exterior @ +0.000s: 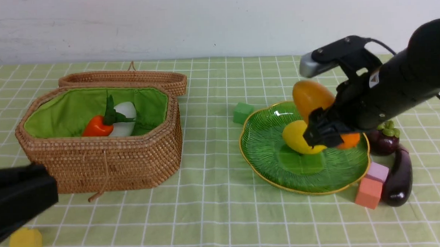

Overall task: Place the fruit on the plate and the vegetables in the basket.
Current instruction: Use the right arm to grab a mango and put it into the right plate, then grab an eggplant with your right arm and place it in the basket on the left.

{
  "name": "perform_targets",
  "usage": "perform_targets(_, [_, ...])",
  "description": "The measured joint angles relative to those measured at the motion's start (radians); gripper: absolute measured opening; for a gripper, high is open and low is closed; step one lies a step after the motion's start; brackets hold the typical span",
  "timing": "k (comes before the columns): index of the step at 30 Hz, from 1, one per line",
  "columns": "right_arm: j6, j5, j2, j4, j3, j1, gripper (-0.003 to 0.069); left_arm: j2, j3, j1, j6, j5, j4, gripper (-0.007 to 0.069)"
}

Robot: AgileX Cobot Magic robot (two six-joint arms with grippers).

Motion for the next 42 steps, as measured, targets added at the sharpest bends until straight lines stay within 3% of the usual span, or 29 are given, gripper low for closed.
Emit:
perform_targets(4, [0.044, -0.098, 0.101, -0.022, -0.010, -0.044, 0.0562, 0.000, 0.000, 0.000, 0.000, -0.046, 0.000, 0.0079])
perform_targets(12, [0.061, -0.110, 0.217, -0.067, -0.010, -0.051, 0.0562, 0.000, 0.000, 0.000, 0.000, -0.054, -0.001, 0.0082])
perform_targets(16, [0.120, -0.106, 0.210, -0.075, -0.010, -0.051, 0.0658, 0.000, 0.000, 0.000, 0.000, -0.054, -0.001, 0.0085])
perform_targets(20, [0.136, -0.083, 0.173, -0.090, -0.010, -0.051, 0.0674, 0.000, 0.000, 0.000, 0.000, -0.054, -0.001, 0.0085])
perform_targets(27, [0.149, -0.015, 0.023, -0.126, -0.010, -0.051, 0.0589, 0.000, 0.000, 0.000, 0.000, -0.054, -0.001, 0.0087])
perform_targets(31, [0.281, 0.095, -0.077, -0.247, -0.011, -0.077, 0.0449, 0.000, 0.000, 0.000, 0.000, -0.053, -0.001, 0.0088])
perform_targets(35, [0.401, 0.191, -0.077, -0.343, -0.012, -0.178, 0.0346, 0.000, 0.000, 0.000, 0.000, -0.039, -0.001, 0.0088])
perform_targets(40, [0.465, 0.226, -0.032, -0.289, -0.012, -0.294, 0.0317, 0.000, 0.000, 0.000, 0.000, -0.018, -0.001, 0.0089])
perform_targets(42, [0.475, 0.242, 0.015, -0.193, -0.012, -0.346, 0.0335, 0.000, 0.000, 0.000, 0.000, -0.011, -0.001, 0.0089])
